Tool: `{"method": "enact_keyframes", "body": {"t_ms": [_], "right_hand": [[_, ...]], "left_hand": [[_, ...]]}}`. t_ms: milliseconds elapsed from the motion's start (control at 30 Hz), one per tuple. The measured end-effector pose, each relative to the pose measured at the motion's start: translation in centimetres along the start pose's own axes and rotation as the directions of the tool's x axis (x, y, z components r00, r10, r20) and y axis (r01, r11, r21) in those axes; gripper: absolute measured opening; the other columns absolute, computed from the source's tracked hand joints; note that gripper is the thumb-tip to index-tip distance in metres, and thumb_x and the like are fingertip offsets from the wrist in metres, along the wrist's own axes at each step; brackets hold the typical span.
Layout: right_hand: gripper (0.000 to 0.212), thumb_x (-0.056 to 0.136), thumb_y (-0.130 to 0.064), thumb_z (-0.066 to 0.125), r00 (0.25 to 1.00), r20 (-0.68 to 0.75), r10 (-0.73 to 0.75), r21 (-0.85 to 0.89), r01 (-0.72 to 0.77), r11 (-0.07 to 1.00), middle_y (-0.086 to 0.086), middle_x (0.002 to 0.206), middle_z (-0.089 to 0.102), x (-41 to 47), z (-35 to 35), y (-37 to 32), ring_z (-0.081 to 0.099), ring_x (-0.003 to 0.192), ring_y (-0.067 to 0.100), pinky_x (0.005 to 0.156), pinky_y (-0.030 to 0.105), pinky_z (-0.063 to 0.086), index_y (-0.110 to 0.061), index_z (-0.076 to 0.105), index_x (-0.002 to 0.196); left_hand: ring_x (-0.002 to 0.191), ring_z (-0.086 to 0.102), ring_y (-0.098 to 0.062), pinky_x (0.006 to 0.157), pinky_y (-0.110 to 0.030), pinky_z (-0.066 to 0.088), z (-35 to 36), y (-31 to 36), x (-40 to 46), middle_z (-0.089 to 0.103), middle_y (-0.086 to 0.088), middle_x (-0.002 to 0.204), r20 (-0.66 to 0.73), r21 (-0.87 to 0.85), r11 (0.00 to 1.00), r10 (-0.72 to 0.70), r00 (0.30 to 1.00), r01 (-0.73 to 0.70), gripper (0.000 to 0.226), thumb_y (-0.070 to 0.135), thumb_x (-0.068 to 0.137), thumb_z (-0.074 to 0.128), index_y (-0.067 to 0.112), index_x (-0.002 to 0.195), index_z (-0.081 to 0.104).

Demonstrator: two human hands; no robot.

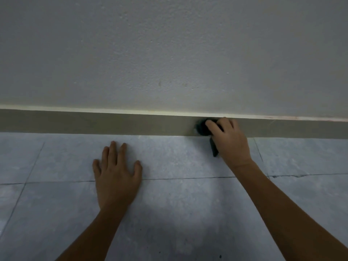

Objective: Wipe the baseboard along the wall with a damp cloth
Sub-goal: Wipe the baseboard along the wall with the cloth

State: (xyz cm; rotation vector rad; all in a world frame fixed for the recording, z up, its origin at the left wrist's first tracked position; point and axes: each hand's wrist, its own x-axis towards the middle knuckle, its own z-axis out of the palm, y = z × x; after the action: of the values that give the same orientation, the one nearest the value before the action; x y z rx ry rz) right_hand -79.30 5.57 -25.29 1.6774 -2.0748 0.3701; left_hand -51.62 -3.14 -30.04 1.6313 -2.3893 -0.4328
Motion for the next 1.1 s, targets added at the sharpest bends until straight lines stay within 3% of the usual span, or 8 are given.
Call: {"method": "enact_keyframes", "body": {"t_ms": [167,267,367,533,700,867,1000,1100], "right_hand": [[0.057,0.046,0.010,0.085,0.985,0.171,0.033,-0.047,-0.025,0.999,0.014,0.083,0.061,-2.0,0.7,1.5,0.057,0.067,0.034,0.042,0.031,0.049,-0.008,0.069,0.098],[0.045,0.058,0.011,0.080,0.982,0.089,0.167,-0.015,-0.166,0.986,0.018,0.085,0.061,-2.0,-0.5,3.0,0.057,0.069,0.036,0.044,0.033,0.049,-0.003,0.068,0.099],[0.044,0.064,0.011,0.076,0.979,0.017,0.204,-0.001,-0.204,0.979,0.021,0.087,0.060,-1.5,-1.3,3.3,0.056,0.072,0.039,0.047,0.034,0.047,-0.001,0.067,0.105],[0.049,0.051,0.008,0.085,0.975,0.170,0.145,-0.050,-0.138,0.989,0.015,0.083,0.061,-2.8,0.4,2.5,0.057,0.066,0.035,0.041,0.030,0.047,-0.006,0.069,0.095],[0.043,0.059,0.011,0.078,0.990,-0.038,0.133,0.041,-0.132,0.990,0.016,0.081,0.061,-0.3,-0.3,-0.2,0.057,0.068,0.035,0.042,0.029,0.045,-0.003,0.069,0.099],[0.046,0.050,0.008,0.085,0.989,0.112,0.099,0.012,-0.101,0.995,0.011,0.078,0.062,-1.2,1.2,-1.9,0.057,0.063,0.031,0.040,0.023,0.042,-0.009,0.073,0.091],[0.041,0.057,0.009,0.082,0.998,-0.048,-0.045,0.075,0.049,0.996,0.013,0.078,0.064,1.7,0.3,-3.9,0.058,0.063,0.032,0.047,0.029,0.049,-0.003,0.073,0.095],[0.039,0.060,0.006,0.081,0.991,-0.089,-0.103,0.094,0.112,0.989,0.014,0.079,0.065,2.8,1.2,-6.6,0.059,0.064,0.032,0.048,0.032,0.052,-0.002,0.072,0.097]], "left_hand": [[0.145,0.012,-0.027,0.116,-0.050,0.008,-0.1,-0.1,-0.1,0.020,-0.011,0.156,0.000,0.007,1.000,0.002,1.000,-0.002,0.072,0.054,0.085,0.026,0.017,0.146,0.027],[0.145,0.012,-0.027,0.116,-0.049,0.008,0.0,0.0,0.0,0.020,-0.011,0.156,0.000,0.016,1.000,0.003,1.000,-0.003,0.071,0.053,0.085,0.027,0.017,0.146,0.027],[0.145,0.011,-0.026,0.116,-0.049,0.007,0.0,-0.1,-0.1,0.019,-0.011,0.157,0.002,0.022,1.000,0.008,1.000,-0.008,0.071,0.053,0.086,0.027,0.017,0.147,0.025],[0.145,0.009,-0.026,0.117,-0.048,0.006,-0.2,0.2,-0.3,0.017,-0.010,0.157,0.002,0.006,1.000,0.007,1.000,-0.007,0.072,0.054,0.086,0.025,0.017,0.148,0.023],[0.146,0.005,-0.026,0.117,-0.047,0.002,0.2,0.2,-0.2,0.012,-0.010,0.158,0.017,0.032,0.999,0.009,1.000,-0.010,0.072,0.053,0.087,0.021,0.017,0.149,0.017],[0.143,0.020,-0.028,0.115,-0.048,0.013,-0.6,0.0,-0.2,0.026,-0.009,0.154,0.011,0.057,0.998,-0.001,1.000,0.000,0.072,0.055,0.085,0.025,0.018,0.146,0.029],[0.133,0.038,-0.027,0.111,-0.045,0.022,-1.8,-1.4,0.9,0.043,-0.007,0.145,0.037,0.033,0.997,0.075,0.996,-0.076,0.069,0.054,0.081,0.025,0.019,0.137,0.045],[0.133,0.038,-0.028,0.115,-0.048,0.017,-3.1,-4.6,1.7,0.047,-0.009,0.142,0.000,0.085,0.992,0.091,0.996,-0.090,0.065,0.050,0.084,0.027,0.016,0.135,0.047]]}}
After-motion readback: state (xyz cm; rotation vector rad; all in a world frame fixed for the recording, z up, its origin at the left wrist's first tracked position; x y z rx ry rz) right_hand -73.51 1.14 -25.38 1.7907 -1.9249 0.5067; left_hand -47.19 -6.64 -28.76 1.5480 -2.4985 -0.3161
